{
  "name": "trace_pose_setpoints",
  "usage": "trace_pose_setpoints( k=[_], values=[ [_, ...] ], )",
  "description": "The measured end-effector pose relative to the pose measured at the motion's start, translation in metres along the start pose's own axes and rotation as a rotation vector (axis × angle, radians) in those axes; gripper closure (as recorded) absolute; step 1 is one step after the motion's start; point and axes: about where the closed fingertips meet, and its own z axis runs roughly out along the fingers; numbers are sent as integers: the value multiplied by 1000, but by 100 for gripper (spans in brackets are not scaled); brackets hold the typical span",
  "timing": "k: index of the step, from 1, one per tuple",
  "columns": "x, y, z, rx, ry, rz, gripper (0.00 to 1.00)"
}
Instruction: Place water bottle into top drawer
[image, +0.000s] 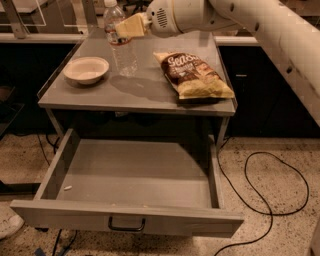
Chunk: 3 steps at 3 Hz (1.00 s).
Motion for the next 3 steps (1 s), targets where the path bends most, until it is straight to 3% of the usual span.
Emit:
trace_pose_setpoints(
  k=[1, 2, 3],
  values=[
    [4, 10, -13, 13, 2, -8, 100],
    [14, 35, -46, 56, -4, 13, 100],
    [44, 61, -78, 100, 20, 53, 100]
  ],
)
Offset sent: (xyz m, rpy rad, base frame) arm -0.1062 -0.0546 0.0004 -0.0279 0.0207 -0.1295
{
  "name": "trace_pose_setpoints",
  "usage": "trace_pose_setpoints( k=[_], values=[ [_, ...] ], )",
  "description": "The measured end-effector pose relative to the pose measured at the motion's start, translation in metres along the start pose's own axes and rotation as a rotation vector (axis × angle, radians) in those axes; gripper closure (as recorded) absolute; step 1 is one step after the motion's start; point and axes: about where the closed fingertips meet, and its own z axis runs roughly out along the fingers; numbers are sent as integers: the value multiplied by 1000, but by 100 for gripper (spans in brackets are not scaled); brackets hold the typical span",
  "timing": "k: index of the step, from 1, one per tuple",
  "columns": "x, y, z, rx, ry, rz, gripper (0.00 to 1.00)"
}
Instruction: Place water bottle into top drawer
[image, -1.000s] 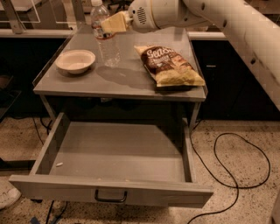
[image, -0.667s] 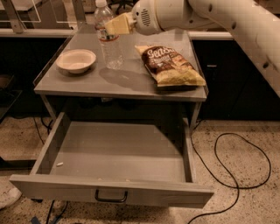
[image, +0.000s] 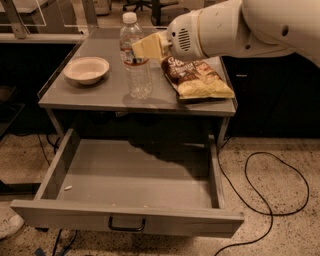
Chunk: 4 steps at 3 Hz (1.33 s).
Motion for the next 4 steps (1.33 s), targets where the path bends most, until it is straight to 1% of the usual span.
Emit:
trace_pose_setpoints(
  k=[1, 2, 3, 4],
  values=[
    [0, 0, 0, 0, 0, 0, 100],
    [21, 9, -7, 15, 28, 10, 100],
    [60, 25, -18, 53, 65, 54, 100],
    [106, 35, -15, 50, 113, 129, 100]
  ],
)
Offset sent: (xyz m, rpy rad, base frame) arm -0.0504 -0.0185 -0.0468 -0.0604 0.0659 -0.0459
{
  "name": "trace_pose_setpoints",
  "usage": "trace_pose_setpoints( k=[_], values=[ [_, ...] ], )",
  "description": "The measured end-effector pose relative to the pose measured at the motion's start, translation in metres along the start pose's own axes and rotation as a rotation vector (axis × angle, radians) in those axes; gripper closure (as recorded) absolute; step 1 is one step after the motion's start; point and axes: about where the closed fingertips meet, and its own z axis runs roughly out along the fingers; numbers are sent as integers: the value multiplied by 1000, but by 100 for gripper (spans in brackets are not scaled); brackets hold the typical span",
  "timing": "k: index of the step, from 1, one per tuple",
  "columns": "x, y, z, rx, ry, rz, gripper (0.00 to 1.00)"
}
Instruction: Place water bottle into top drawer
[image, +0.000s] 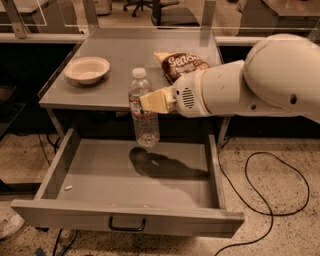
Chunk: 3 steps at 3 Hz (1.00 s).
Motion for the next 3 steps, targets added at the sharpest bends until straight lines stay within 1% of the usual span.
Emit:
trace_pose_setpoints(
  k=[1, 2, 3],
  values=[
    [0, 1, 0, 0, 0, 0, 100],
    [45, 3, 17, 19, 10, 79, 100],
    [78, 3, 33, 31, 6, 126, 100]
  ],
)
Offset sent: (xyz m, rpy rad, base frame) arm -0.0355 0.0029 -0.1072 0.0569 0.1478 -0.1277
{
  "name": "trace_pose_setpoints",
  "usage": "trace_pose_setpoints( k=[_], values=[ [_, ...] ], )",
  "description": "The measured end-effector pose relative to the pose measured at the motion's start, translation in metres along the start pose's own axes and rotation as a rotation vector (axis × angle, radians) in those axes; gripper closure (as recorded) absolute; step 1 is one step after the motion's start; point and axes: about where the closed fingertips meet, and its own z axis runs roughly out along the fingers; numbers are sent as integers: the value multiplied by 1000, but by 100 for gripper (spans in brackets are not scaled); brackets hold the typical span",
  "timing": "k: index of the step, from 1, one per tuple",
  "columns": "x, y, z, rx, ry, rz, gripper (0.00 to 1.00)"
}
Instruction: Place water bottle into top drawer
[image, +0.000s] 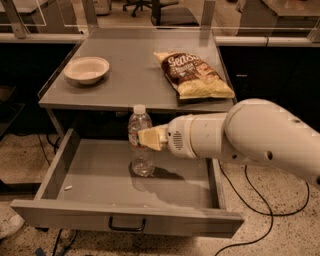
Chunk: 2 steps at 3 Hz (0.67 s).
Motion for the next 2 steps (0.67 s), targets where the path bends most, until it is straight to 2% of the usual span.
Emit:
trace_pose_setpoints(
  k=[2],
  values=[
    [6, 1, 6, 13, -7, 17, 100]
  ],
)
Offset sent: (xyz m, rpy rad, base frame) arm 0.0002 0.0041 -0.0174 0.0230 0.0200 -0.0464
